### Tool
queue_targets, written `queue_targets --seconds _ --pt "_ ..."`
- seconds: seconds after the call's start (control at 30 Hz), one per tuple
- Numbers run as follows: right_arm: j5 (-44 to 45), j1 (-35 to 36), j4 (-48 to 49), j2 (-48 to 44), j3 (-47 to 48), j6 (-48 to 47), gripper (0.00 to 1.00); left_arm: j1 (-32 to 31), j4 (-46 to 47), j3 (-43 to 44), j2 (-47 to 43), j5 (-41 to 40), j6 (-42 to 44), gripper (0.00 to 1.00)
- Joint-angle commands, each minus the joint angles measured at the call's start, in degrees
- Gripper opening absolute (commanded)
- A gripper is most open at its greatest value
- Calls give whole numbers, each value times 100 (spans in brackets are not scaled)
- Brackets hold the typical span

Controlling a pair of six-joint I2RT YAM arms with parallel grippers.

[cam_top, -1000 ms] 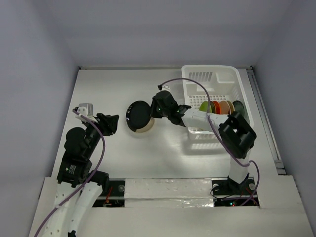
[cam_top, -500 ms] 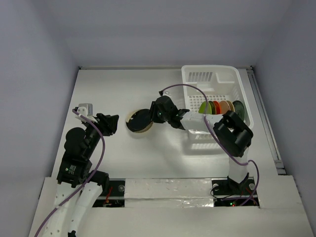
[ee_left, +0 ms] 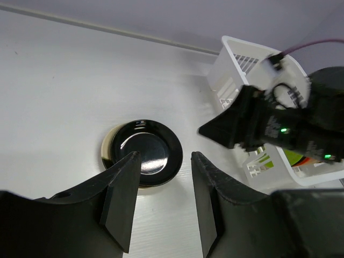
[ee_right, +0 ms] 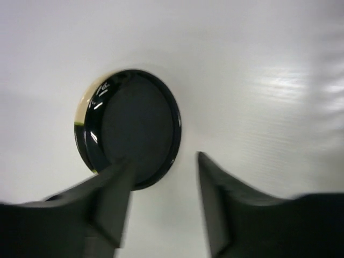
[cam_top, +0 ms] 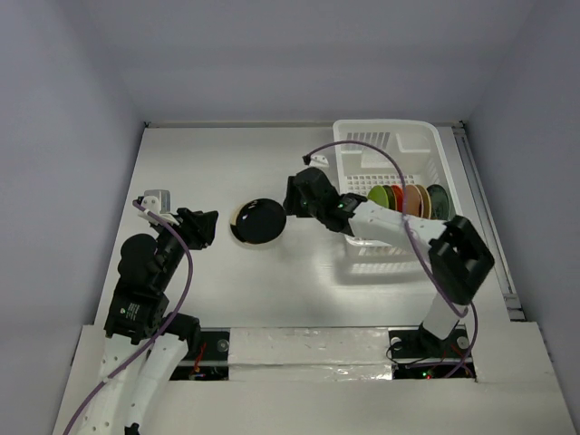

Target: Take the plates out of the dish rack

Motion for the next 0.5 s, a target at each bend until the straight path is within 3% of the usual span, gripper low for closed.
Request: queue_targets --seconds 0.0,0.03,0.07,0.1,0.33,0.43,0.47 --pt "973 -10 -536 -951 209 -497 48 24 321 64 -37 24 43 39" --pt "1166 -81 -650 -1119 87 -576 35 24 321 64 -37 24 43 39" --pt "1499 -151 -956 -1303 16 -586 4 24 321 64 -46 24 43 39" --pt "1624 -352 -1098 -1697 -72 -603 0 24 321 64 -37 33 43 39" --pt "1976 -1556 -1950 -3351 -1004 -1095 0 24 338 64 -55 76 43 39" --pt "2038 -1690 -2381 -3459 -1048 -1192 16 24 338 55 -46 85 52 39" --pt "2125 -1690 -2453 -3424 -1039 -1184 29 24 338 55 -46 94 52 39"
